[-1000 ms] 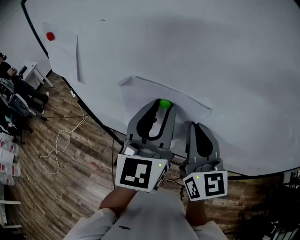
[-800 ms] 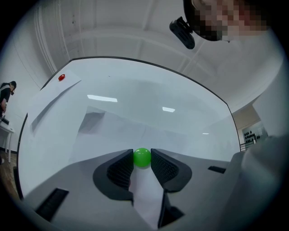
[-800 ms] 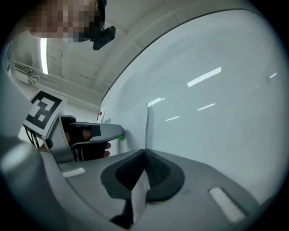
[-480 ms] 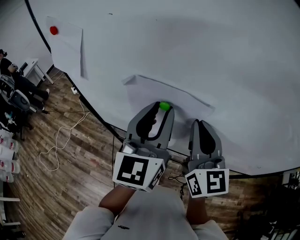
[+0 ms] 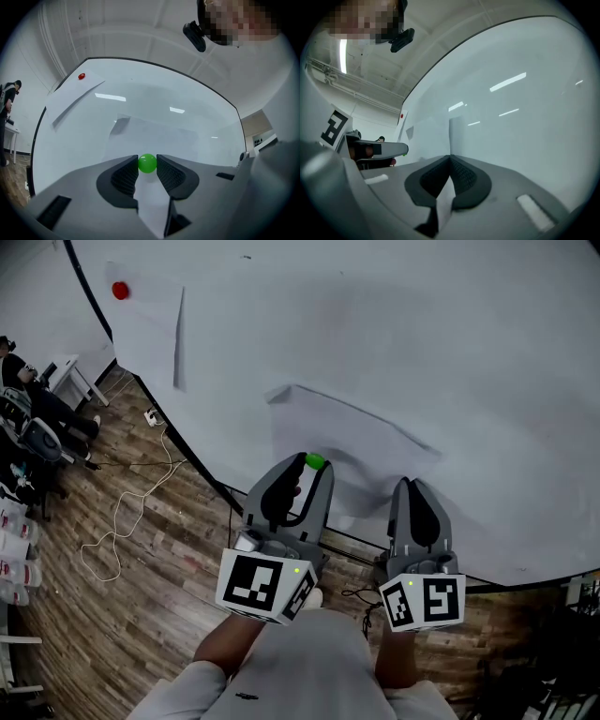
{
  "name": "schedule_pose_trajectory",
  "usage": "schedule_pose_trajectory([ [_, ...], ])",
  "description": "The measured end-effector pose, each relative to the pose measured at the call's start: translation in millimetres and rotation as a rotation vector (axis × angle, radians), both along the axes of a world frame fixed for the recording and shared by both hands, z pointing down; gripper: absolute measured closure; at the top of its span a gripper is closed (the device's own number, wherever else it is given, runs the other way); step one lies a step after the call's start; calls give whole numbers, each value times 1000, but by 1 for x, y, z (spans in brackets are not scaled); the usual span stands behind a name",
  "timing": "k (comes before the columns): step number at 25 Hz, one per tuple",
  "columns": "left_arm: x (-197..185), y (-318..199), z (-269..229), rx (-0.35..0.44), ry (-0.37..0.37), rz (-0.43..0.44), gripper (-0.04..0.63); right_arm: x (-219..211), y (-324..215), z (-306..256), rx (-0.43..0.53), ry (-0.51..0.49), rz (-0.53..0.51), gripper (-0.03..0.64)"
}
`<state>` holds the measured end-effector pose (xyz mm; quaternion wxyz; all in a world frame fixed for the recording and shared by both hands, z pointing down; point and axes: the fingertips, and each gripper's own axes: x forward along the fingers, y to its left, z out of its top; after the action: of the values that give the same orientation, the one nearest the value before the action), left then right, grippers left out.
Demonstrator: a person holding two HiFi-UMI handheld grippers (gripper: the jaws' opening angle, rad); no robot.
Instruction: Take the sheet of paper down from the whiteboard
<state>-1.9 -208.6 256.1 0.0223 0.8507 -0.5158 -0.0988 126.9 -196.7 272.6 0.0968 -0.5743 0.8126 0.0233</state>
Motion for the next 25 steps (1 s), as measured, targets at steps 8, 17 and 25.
schedule_pose_trajectory([
  [8, -21, 11, 17, -38, -11, 53, 469, 1, 26, 3, 2, 17, 67, 607],
  [17, -46, 24, 39, -85, -33, 117, 469, 9, 70, 20, -28, -6, 149, 607],
  [25, -76, 42, 64, -112, -5, 165, 469, 14, 113, 43, 1, 60, 264, 607],
])
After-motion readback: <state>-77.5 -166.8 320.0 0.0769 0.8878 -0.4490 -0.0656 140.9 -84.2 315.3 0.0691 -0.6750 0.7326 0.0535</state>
